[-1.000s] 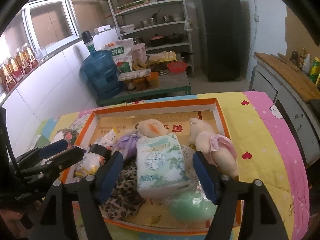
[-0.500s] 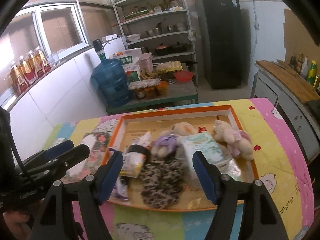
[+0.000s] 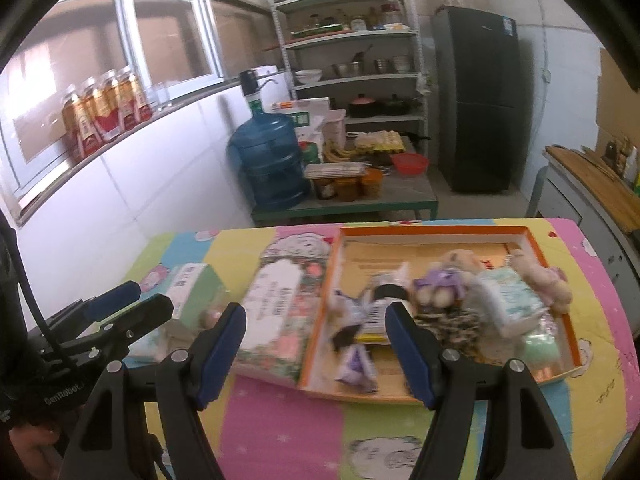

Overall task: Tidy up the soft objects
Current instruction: 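Move both tools back from the box over the quilt, then grasp the white-green 'Flower' tissue pack with the left gripper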

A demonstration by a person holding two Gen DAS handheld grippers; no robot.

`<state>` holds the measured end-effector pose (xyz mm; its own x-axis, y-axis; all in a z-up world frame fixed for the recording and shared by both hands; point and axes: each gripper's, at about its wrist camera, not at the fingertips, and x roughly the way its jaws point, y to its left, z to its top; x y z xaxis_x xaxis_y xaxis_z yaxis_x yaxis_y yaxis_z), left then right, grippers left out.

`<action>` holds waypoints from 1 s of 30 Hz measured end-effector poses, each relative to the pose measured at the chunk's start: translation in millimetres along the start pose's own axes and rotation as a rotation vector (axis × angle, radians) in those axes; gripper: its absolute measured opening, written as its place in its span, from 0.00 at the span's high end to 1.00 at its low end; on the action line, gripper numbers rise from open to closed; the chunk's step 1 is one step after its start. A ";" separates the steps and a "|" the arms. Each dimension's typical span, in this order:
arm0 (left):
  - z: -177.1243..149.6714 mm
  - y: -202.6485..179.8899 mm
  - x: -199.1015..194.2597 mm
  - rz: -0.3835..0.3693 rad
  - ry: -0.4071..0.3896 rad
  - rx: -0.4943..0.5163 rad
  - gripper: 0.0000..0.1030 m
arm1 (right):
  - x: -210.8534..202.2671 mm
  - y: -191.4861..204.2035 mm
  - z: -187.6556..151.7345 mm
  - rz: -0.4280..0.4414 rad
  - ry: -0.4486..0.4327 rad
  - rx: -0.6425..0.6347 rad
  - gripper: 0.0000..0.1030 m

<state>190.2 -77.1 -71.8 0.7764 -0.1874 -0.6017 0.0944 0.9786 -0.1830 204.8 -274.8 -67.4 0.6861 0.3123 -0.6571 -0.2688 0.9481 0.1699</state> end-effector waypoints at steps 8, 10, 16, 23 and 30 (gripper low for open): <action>-15.1 54.8 -26.4 0.038 -0.008 0.002 0.35 | 4.9 50.7 -4.0 0.015 0.000 -0.029 0.30; -19.8 66.0 -28.2 0.046 -0.003 0.012 0.35 | 6.3 58.9 -5.4 0.017 0.002 -0.030 0.30; -36.5 108.6 -29.2 0.048 0.025 0.024 0.35 | 12.3 86.2 -12.7 0.011 0.015 -0.038 0.30; -49.8 143.2 -24.6 -0.035 0.058 0.079 0.34 | 20.8 107.0 -23.3 -0.007 0.044 -0.030 0.30; -61.5 169.6 3.7 -0.198 0.118 0.287 0.27 | 21.3 117.0 -32.4 -0.038 0.063 -0.015 0.30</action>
<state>170.8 83.0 -152.9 0.6495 -0.3679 -0.6654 0.4199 0.9032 -0.0896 166.1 -159.1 -85.3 0.6525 0.2712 -0.7076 -0.2538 0.9580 0.1331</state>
